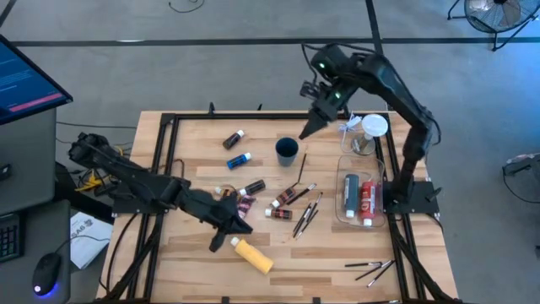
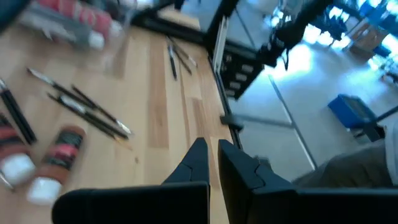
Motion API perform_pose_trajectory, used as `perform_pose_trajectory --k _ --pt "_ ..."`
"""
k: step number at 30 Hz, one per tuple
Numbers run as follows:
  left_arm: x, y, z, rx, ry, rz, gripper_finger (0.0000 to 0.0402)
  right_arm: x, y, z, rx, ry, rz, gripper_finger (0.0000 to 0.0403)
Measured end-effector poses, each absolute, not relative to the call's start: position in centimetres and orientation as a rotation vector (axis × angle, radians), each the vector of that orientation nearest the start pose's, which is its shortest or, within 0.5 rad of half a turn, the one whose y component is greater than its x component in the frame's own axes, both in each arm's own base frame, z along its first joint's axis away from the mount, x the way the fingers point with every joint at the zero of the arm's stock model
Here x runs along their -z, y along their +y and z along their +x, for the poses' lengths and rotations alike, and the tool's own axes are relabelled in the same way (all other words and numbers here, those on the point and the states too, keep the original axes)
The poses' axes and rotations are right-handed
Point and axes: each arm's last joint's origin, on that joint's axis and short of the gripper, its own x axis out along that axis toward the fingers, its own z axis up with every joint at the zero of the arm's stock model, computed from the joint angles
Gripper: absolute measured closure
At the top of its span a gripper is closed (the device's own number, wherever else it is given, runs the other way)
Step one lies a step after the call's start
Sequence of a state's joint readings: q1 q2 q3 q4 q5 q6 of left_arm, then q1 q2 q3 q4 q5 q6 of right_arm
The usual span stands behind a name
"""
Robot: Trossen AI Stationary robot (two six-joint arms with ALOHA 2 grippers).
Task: Pick & Place Paint Supplies
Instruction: Put the large yellow paint bottle into the transparent bin
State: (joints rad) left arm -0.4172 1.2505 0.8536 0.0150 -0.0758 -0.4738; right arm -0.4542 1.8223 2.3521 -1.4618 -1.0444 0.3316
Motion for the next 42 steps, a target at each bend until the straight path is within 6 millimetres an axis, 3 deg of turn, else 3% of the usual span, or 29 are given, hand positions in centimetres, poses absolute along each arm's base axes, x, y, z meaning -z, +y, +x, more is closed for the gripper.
perform_pose_trajectory --k 4,8,13,17,20,25,27,31,36,42 --pt "-29.9 -9.0 24.5 0.208 0.351 -0.398 0.0402 -48.5 -6.8 29.4 -0.469 0.745 0.807 0.0394" --pt "-31.8 -7.4 23.3 0.181 0.263 -0.421 0.0402 -49.3 -2.6 30.7 -0.447 0.704 0.743 0.0394" --pt "-33.2 -6.1 22.2 0.162 0.193 -0.429 0.0402 -51.4 1.8 32.2 -0.629 0.497 0.602 0.0397" --pt "-33.5 -5.8 21.9 0.161 0.171 -0.405 0.0402 -52.6 4.6 33.5 -0.648 0.279 0.431 0.0402" --pt "-33.5 -5.8 21.9 0.158 0.17 -0.405 0.0402 -52.5 5.0 33.4 -0.432 0.24 0.388 0.0402" --pt "-33.3 -5.9 22.2 0.154 0.183 -0.417 0.0402 -50.3 4.9 31.5 0.237 0.41 0.215 0.0402" --pt "-33.2 -5.9 22.3 0.152 0.191 -0.419 0.0402 -49.6 5.5 30.5 0.367 0.472 0.155 0.0403" --pt "-33.0 -5.9 22.5 0.151 0.197 -0.417 0.0402 -49.4 6.4 29.3 0.389 0.519 0.151 0.0403" --pt "-32.9 -5.8 22.5 0.191 0.214 -0.369 0.0402 -48.9 7.5 29.4 0.369 0.549 0.154 0.0403" --pt "-32.8 -5.1 20.6 0.192 0.315 -0.362 0.0402 -46.6 9.9 30.1 0.342 0.59 0.175 0.0403"
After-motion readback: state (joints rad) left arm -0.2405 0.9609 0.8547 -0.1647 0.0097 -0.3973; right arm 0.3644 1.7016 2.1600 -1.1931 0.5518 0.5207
